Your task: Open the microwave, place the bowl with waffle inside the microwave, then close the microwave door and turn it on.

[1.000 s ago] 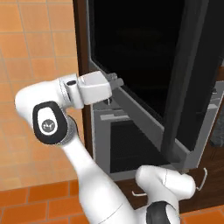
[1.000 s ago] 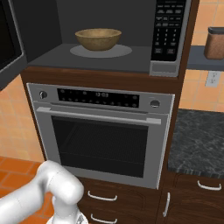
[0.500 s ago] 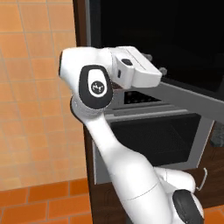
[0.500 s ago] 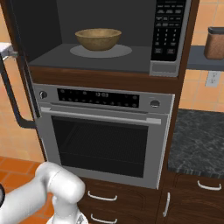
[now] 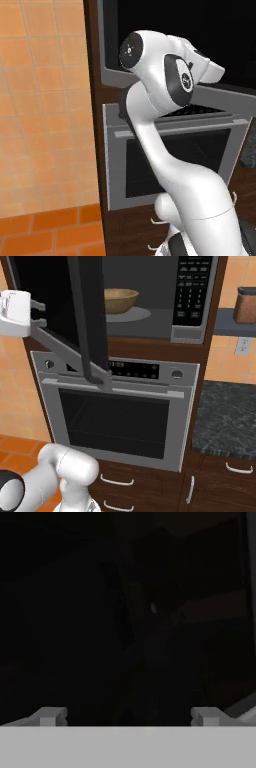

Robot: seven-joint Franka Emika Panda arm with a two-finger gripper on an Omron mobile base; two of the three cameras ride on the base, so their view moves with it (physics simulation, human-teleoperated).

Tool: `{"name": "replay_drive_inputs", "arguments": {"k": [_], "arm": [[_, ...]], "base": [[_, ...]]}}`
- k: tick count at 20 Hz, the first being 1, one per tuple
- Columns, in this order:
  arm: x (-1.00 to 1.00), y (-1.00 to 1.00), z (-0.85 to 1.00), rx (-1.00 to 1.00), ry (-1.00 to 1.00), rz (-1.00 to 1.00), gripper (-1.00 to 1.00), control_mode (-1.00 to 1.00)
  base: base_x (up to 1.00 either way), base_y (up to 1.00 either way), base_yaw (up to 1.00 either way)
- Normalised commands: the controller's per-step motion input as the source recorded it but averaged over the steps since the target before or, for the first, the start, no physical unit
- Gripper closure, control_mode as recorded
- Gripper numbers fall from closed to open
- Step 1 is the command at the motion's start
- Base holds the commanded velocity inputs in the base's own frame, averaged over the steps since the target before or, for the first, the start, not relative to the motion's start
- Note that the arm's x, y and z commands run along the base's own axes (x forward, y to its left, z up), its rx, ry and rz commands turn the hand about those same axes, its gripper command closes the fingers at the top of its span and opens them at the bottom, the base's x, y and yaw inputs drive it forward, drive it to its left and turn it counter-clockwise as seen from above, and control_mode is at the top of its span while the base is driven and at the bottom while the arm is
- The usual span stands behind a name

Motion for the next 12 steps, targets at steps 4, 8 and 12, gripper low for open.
{"name": "replay_drive_inputs", "arguments": {"k": [4, 8, 12], "arm": [[0.1, -0.75, 0.0, 0.06, -0.16, 0.52, -1.0, -1.0], [0.06, -0.69, 0.01, 0.08, -0.23, 0.51, -1.0, -1.0], [0.51, -0.6, 0.0, 0.05, -0.13, 0.43, -1.0, -1.0]], "base": [[0.0, 0.0, 0.0], [0.0, 0.0, 0.0], [0.0, 0.0, 0.0]]}}
